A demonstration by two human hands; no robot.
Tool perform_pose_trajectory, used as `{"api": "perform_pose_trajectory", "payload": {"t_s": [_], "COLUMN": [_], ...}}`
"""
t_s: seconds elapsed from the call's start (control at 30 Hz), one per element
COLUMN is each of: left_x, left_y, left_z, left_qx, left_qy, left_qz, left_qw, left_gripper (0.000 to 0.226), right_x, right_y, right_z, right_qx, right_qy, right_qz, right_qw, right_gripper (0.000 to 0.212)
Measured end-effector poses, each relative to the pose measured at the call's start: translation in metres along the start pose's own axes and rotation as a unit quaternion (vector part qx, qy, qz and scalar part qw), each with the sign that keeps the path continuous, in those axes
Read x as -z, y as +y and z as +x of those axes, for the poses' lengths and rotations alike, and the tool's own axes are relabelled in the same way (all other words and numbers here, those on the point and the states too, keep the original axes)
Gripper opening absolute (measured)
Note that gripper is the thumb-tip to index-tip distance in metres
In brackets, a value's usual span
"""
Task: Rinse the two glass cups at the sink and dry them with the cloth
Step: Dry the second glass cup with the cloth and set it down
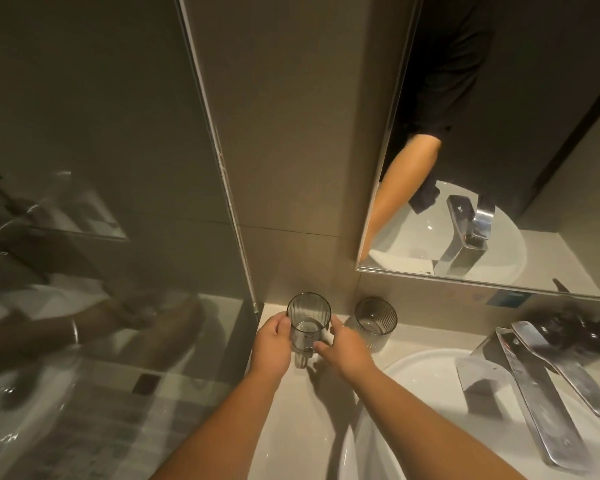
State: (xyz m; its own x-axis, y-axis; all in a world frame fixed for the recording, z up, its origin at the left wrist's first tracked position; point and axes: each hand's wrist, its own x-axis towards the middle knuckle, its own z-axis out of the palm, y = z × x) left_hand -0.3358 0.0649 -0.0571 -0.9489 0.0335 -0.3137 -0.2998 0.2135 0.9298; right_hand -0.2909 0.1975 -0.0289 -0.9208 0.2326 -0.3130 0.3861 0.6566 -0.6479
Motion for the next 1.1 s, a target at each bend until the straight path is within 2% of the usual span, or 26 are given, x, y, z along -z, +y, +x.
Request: {"api": "perform_pose_trajectory", "payload": {"t_s": [0.1, 0.2, 0.33, 0.83, 1.0, 1.1], "left_x": [0.000, -0.004, -0.012, -0.017, -0.014, -0.013], "left_y": [0.003, 0.003, 0.003, 0.009, 0.017, 0.018], "left_z": [0.005, 0.009, 0.009, 0.015, 0.007, 0.007], "left_qx": [0.000, 0.012, 0.007, -0.003, -0.016, -0.011], "left_qy": [-0.005, -0.021, -0.036, -0.017, -0.009, -0.017], "left_qz": [-0.022, -0.029, -0.036, 0.003, 0.021, 0.033], "left_qw": [1.000, 0.999, 0.999, 1.000, 1.000, 0.999], "left_gripper": [0.036, 0.041, 0.030, 0.030, 0.048, 0.047], "right_x": [-0.005, -0.009, -0.012, -0.018, -0.017, -0.016], "right_y": [0.000, 0.002, 0.008, 0.010, 0.010, 0.008], "right_z": [0.000, 0.001, 0.007, 0.016, 0.016, 0.016], "right_qx": [-0.005, -0.012, -0.024, -0.039, -0.044, -0.050], "right_qy": [0.031, 0.061, 0.089, 0.117, 0.117, 0.112], "right_qz": [0.039, 0.066, 0.080, 0.060, 0.051, 0.041], "right_qw": [0.999, 0.996, 0.993, 0.991, 0.991, 0.992], "right_gripper": [0.049, 0.042, 0.033, 0.027, 0.026, 0.026]}}
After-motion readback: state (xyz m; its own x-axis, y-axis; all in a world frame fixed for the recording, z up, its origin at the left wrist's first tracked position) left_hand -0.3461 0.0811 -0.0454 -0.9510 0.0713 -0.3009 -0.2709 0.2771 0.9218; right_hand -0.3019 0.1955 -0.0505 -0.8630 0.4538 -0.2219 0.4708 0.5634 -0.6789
